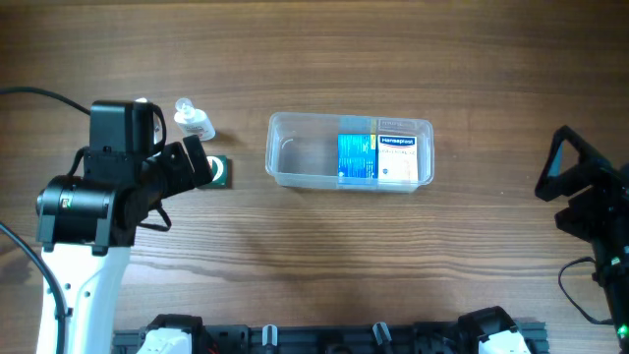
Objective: Pack container
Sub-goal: 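Move the left gripper over the white-and-green medicine box, then lower the left gripper and grasp the white-and-green box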
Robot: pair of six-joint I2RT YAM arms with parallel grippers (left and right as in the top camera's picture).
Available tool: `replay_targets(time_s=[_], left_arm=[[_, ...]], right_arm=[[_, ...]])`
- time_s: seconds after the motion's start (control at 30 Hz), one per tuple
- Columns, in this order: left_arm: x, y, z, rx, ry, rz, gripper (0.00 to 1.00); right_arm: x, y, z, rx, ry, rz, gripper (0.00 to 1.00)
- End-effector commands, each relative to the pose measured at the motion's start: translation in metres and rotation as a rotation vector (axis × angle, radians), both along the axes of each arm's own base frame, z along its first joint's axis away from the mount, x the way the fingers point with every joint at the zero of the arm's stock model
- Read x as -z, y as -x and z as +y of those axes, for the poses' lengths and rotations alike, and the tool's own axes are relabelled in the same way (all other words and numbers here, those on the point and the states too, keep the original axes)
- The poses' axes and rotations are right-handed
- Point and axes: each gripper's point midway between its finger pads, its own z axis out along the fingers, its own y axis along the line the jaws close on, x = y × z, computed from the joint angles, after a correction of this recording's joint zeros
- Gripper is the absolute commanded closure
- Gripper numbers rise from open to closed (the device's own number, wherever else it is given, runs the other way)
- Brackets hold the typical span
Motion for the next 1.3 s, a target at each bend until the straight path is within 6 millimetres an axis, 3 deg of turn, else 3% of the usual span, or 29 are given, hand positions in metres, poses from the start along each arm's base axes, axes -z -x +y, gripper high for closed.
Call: replay_targets(time_s=[0.0, 0.17, 0.47, 0.67, 0.97, 1.27], left_arm=[[-0.008, -0.001, 0.000, 0.003, 0.010, -0.020, 0.00], [-0.008, -0.001, 0.006, -0.043, 0.002, -0.024, 0.00], [0.012, 0.014, 0.067, -0.347, -0.005, 0.091, 0.00], [0.030, 0.020, 0.094, -0.475, 0.024, 0.178, 0.00], [0.062, 0.014, 0.109, -0.522, 0.039, 0.307, 0.00], [0.068, 0.012, 0.109, -0.522, 0.040, 0.330, 0.00]], right_arm=[[0.000, 0.000, -0.003, 0.021, -0.003, -0.001, 0.00], [0.000, 0.000, -0.003, 0.021, -0.004, -0.001, 0.00], [0.000, 0.000, -0.003, 0.021, -0.004, -0.001, 0.00], [0.000, 0.000, -0.003, 0.021, -0.004, -0.001, 0.00], [0.000, 0.000, -0.003, 0.021, -0.003, -0.001, 0.00], [0.000, 0.000, -0.003, 0.021, -0.003, -0.001, 0.00]])
